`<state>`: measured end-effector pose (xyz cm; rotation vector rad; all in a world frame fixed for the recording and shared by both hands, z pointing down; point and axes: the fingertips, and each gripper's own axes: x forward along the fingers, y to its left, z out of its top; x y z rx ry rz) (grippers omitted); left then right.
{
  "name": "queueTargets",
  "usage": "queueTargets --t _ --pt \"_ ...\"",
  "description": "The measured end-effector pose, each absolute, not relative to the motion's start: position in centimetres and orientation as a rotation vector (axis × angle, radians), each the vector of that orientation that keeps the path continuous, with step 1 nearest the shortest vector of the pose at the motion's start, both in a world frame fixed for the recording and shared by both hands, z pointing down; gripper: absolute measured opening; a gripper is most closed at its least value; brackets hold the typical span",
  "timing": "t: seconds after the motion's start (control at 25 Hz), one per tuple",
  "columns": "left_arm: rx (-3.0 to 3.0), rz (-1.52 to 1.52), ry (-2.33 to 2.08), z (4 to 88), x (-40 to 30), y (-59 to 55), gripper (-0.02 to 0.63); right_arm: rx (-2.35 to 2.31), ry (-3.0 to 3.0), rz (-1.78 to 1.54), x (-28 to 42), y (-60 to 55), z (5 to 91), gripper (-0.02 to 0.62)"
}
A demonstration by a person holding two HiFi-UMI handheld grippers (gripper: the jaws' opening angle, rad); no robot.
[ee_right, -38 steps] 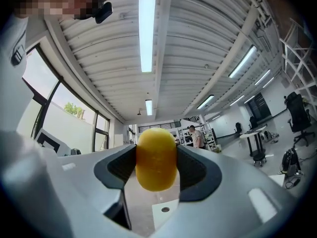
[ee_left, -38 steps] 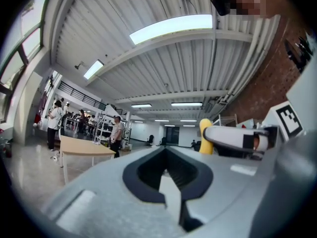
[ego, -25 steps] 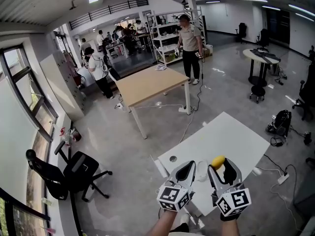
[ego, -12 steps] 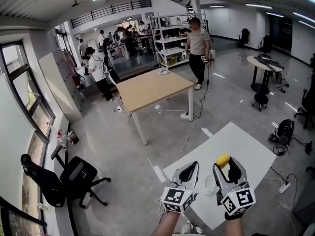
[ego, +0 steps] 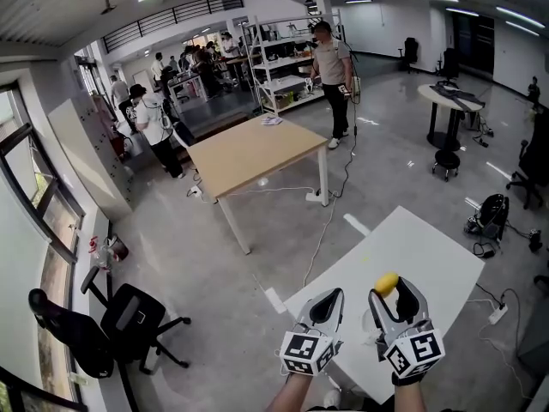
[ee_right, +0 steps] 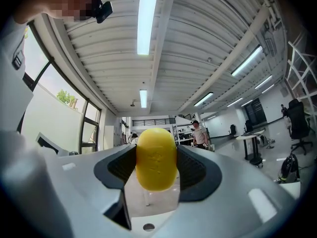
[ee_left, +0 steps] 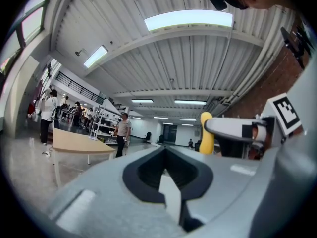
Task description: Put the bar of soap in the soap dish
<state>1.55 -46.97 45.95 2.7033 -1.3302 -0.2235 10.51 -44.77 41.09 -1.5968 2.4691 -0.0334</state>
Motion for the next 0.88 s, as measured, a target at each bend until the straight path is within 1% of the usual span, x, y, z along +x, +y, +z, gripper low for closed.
queueTargets --t 0.16,0.56,0.88 --pt "2.708 -0.187 -1.348 46.4 1.4 -48.1 0.002 -1.624 2.475 -0.05 10.9 -45.3 42.5 0.261" --pt "2.735 -0.117 -1.349 49.3 3.9 -49.0 0.002 -1.723 2.455 -0.128 14.2 -46.3 46.6 0.261" --pt "2.704 -0.042 -1.303 52.0 6.2 -48.9 0.002 -1.774 2.474 -0.267 16.0 -46.7 50.6 0.261"
